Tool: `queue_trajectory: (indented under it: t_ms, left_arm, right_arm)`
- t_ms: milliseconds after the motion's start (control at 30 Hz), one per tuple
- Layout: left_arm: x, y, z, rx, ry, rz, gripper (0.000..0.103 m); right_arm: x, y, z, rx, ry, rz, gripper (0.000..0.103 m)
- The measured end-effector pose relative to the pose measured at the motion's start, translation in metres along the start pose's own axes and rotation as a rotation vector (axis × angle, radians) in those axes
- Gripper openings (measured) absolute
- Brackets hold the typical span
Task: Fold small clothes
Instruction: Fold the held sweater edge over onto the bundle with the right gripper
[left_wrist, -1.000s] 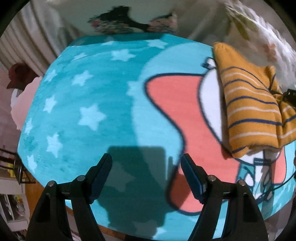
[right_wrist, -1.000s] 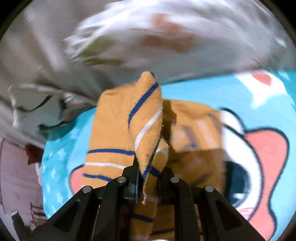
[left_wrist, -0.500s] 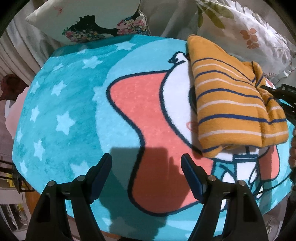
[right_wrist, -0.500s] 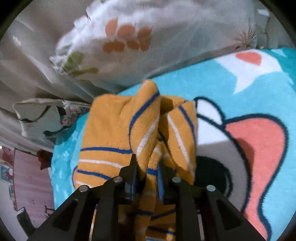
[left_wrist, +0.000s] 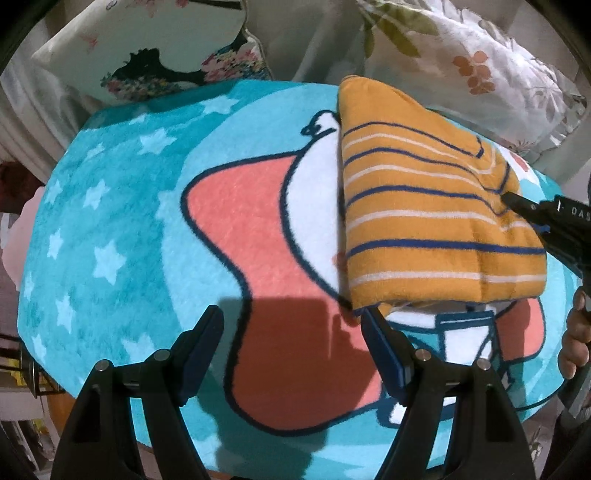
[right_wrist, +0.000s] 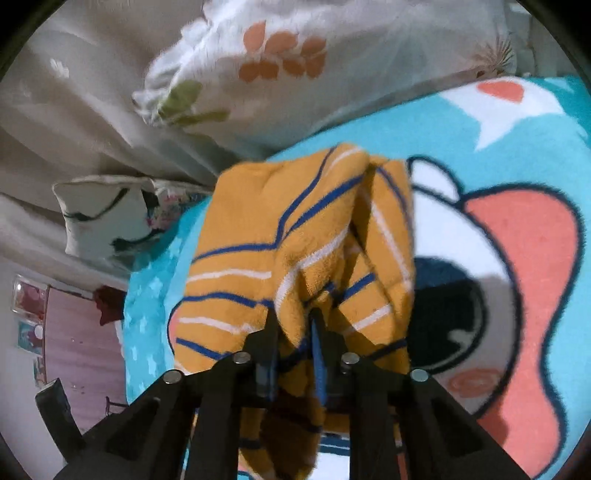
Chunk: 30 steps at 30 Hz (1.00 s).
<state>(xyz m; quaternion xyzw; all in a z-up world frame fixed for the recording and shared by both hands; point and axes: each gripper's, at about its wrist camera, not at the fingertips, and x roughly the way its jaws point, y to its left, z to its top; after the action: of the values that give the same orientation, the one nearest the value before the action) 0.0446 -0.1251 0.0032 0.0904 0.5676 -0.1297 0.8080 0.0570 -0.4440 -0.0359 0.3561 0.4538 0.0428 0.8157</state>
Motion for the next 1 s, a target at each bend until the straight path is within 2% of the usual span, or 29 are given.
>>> queue_trajectory:
  t_ms: [100,200,400,533,600,667,700,733,867,967,1000]
  left_arm:
    - [-0.002,0.003,0.004,-0.020,-0.004,-0.023,0.076]
    - [0.002,-0.001,0.010,-0.031,0.006,-0.059,0.076]
    - [0.012,-0.008,0.036,-0.040,-0.029,-0.115,0.076]
    - [0.020,0.001,0.062,-0.061,-0.070,-0.159,0.077]
    - [0.026,0.005,0.074,-0.060,-0.085,-0.184,0.084]
    - [0.037,0.007,0.085,-0.060,-0.084,-0.237,0.085]
    - [0.044,0.008,0.091,-0.066,-0.076,-0.283,0.085]
    - [0.050,0.007,0.095,-0.070,-0.066,-0.320,0.085]
    - [0.082,-0.006,0.111,-0.058,0.001,-0.431,0.089]
    - [0.105,-0.016,0.119,-0.090,0.081,-0.525,0.090]
    - [0.110,-0.020,0.119,-0.097,0.104,-0.551,0.089]
  right_arm:
    - [-0.018,-0.010,0.003,-0.022,-0.028,-0.083,0.008]
    - [-0.015,-0.028,0.002,0.010,-0.013,-0.158,0.008]
    - [0.003,-0.034,0.001,0.015,0.034,-0.167,0.011]
    - [-0.001,-0.043,0.002,0.039,0.035,-0.149,0.025]
    - [-0.016,-0.044,0.002,0.046,-0.012,-0.103,0.026]
    - [-0.031,-0.042,0.004,0.042,-0.076,-0.083,0.042]
    - [-0.035,-0.042,0.007,0.039,-0.094,-0.083,0.059]
    - [-0.035,-0.041,0.011,0.035,-0.101,-0.088,0.068]
    - [-0.007,-0.042,0.029,0.028,-0.043,-0.094,0.068]
    - [0.018,-0.046,0.037,0.036,-0.004,-0.112,0.068]
    - [0.024,-0.047,0.038,0.050,0.005,-0.089,0.063]
